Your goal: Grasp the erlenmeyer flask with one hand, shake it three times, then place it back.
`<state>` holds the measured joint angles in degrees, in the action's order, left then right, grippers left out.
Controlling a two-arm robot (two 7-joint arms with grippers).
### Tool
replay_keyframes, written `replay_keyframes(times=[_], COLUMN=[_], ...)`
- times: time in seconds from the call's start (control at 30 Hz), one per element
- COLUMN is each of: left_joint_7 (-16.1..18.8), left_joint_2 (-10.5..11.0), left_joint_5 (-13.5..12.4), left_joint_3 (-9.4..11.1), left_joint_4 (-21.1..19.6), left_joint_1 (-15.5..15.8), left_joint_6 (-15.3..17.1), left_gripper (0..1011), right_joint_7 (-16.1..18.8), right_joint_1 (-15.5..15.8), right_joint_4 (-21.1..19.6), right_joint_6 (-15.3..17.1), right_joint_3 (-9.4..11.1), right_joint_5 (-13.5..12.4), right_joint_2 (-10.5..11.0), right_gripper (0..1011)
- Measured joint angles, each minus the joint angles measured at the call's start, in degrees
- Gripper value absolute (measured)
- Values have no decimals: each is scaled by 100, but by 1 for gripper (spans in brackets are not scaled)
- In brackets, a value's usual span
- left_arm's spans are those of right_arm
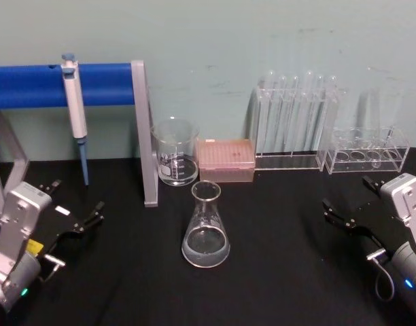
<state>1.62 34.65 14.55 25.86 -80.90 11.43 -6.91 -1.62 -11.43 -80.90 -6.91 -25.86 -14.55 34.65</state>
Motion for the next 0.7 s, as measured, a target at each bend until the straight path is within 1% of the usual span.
replay_keyframes(times=[0.7], left_joint_7=[0], left_joint_2=[0], left_joint_5=[0], left_joint_3=[0], left_joint_4=[0], left_joint_1=[0], left_joint_6=[0], left_gripper=[1001], right_joint_7=[0], right_joint_1=[0], right_joint_4=[0], right_joint_6=[0], right_joint_3=[0], right_joint_5=[0], right_joint_2=[0], right_gripper=[1002])
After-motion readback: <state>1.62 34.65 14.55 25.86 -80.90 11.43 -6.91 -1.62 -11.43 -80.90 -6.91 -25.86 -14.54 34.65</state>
